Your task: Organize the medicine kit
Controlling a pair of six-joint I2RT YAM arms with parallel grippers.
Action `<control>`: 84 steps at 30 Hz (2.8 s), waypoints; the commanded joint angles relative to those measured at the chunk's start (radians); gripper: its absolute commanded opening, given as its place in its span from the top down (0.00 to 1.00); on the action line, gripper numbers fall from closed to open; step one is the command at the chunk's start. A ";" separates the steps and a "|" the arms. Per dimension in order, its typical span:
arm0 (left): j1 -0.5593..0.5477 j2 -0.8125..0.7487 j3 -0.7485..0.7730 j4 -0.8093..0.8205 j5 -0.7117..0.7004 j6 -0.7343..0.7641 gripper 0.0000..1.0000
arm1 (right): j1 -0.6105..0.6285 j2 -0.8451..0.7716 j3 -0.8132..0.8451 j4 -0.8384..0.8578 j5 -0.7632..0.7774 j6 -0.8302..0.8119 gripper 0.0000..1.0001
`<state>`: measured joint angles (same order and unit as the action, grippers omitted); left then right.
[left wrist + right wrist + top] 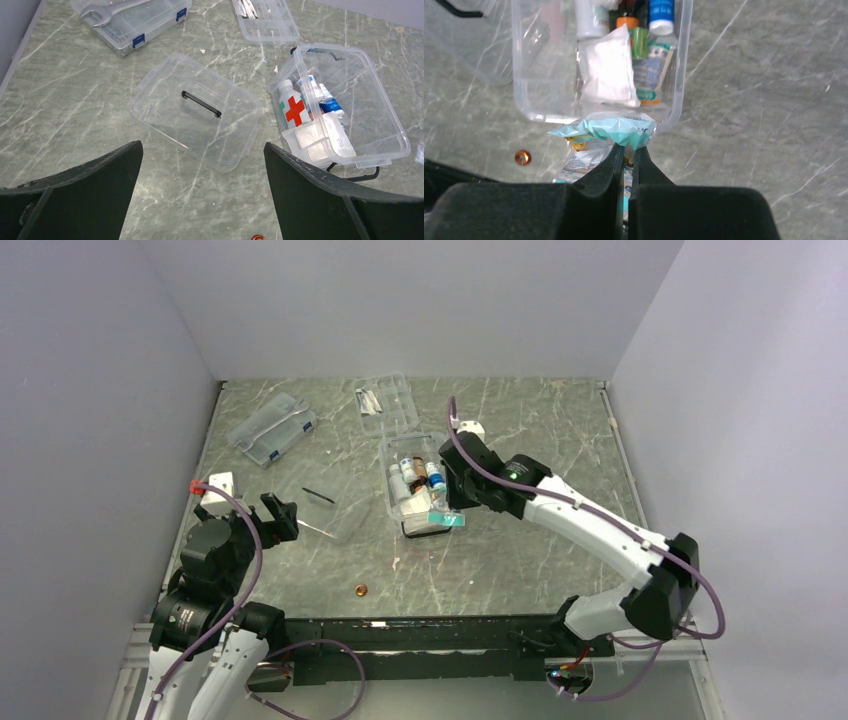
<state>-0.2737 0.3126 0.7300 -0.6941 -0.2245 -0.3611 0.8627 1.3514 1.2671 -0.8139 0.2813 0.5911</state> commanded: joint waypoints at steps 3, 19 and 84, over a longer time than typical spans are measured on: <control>0.001 0.016 0.020 0.034 0.005 0.002 0.01 | -0.065 0.120 0.111 0.077 0.005 -0.101 1.00; 0.001 0.017 0.022 0.030 -0.005 0.001 0.01 | -0.104 0.467 0.360 0.044 -0.086 -0.224 1.00; 0.001 0.035 0.022 0.031 -0.012 -0.002 0.02 | 0.200 0.080 0.167 0.232 -0.083 -0.308 0.24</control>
<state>-0.2737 0.3382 0.7300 -0.6945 -0.2256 -0.3614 1.0447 1.4681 1.5055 -0.6849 0.2638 0.2859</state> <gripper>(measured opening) 0.986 0.744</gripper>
